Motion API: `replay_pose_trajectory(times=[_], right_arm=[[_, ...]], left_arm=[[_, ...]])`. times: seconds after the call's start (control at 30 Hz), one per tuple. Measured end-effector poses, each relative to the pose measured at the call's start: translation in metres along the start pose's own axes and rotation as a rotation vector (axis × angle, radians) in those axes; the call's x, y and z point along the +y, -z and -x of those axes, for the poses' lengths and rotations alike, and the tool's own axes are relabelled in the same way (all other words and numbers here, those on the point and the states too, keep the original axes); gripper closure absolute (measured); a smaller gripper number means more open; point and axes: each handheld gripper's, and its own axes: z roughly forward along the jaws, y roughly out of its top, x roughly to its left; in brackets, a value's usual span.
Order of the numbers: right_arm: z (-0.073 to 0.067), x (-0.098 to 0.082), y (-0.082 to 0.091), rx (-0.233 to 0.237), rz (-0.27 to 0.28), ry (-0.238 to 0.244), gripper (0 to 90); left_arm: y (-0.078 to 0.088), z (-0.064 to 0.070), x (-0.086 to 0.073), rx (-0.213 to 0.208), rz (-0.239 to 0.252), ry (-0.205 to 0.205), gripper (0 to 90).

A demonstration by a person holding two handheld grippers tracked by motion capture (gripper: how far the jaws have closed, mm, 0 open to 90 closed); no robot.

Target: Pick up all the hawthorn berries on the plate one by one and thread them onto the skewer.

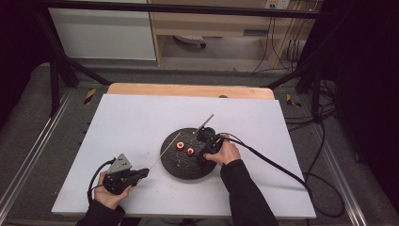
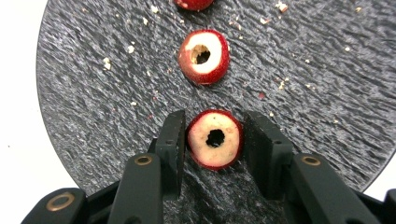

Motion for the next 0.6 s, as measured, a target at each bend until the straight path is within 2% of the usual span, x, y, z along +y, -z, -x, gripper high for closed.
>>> replay_pose_trajectory(times=[0.17,0.37,0.6], right_arm=[[-0.001,-0.002,0.011,0.005,0.057,-0.006,61.0],[-0.002,-0.005,0.021,0.007,0.096,-0.022,61.2],[-0.002,-0.01,0.035,0.025,0.193,-0.061,61.3]], left_arm=[[0.0,0.001,0.0,0.002,0.004,-0.002,88.4],[0.0,0.002,0.0,0.002,0.007,-0.003,88.4],[0.0,0.004,0.001,0.002,0.014,-0.003,88.4]])
